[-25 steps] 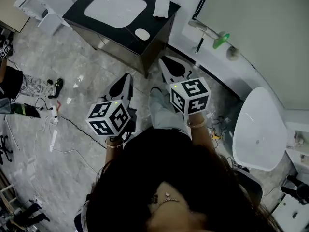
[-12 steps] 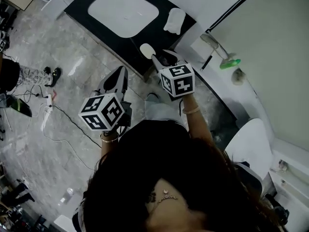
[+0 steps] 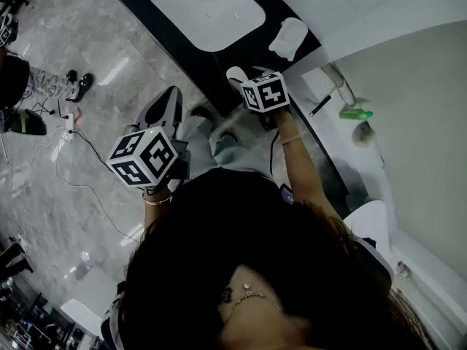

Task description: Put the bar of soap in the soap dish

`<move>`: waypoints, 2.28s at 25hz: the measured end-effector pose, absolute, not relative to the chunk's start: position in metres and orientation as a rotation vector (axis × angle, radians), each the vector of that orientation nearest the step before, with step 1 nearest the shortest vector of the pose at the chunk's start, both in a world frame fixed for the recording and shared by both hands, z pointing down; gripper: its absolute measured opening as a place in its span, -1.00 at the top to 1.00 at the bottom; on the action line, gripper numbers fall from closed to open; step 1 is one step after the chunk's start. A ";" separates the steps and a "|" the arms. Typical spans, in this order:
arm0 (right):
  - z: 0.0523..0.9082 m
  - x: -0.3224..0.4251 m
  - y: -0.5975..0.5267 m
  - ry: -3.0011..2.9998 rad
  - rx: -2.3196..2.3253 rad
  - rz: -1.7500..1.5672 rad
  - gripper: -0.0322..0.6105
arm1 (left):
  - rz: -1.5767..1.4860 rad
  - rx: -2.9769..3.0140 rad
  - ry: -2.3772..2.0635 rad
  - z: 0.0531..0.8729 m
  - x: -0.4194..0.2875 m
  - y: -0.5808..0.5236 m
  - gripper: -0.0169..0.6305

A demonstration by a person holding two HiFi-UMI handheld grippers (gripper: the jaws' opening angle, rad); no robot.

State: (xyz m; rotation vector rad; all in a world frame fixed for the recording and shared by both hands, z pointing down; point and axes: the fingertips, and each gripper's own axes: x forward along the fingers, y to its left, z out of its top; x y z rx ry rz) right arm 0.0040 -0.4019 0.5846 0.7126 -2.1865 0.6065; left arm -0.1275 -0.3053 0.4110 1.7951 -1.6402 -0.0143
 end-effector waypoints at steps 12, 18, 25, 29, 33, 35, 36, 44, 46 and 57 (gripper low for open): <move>0.660 -0.009 -0.412 -1.883 0.655 0.683 -0.03 | -0.041 1.770 -1.621 0.426 -0.209 -0.379 0.96; 0.665 -0.008 -0.412 -1.788 0.676 0.641 -0.03 | -0.045 1.777 -1.561 0.438 -0.212 -0.404 0.96; 0.667 -0.006 -0.416 -1.732 0.672 0.648 -0.02 | -0.057 1.793 -1.513 0.443 -0.209 -0.426 0.96; 0.665 -0.004 -0.415 -1.731 0.684 0.656 -0.02 | -0.062 1.798 -1.492 0.445 -0.207 -0.431 0.96; 0.665 -0.004 -0.415 -1.751 0.727 0.668 -0.01 | -0.067 1.802 -1.481 0.445 -0.206 -0.432 0.96; 0.662 -0.003 -0.416 -1.758 0.751 0.684 -0.01 | -0.064 1.810 -1.473 0.445 -0.205 -0.434 0.96; 0.660 -0.003 -0.418 -1.767 0.765 0.697 -0.01 | -0.062 1.813 -1.469 0.445 -0.205 -0.435 0.96; 0.605 0.012 -0.471 -1.918 1.008 0.778 -0.01 | -0.029 1.849 -1.430 0.443 -0.198 -0.444 0.96; 0.588 0.023 -0.493 -1.958 1.088 0.782 -0.01 | -0.023 1.859 -1.416 0.443 -0.194 -0.447 0.96; 0.532 0.106 -0.594 -1.978 1.545 0.714 -0.01 | 0.013 1.868 -1.404 0.441 -0.191 -0.459 0.96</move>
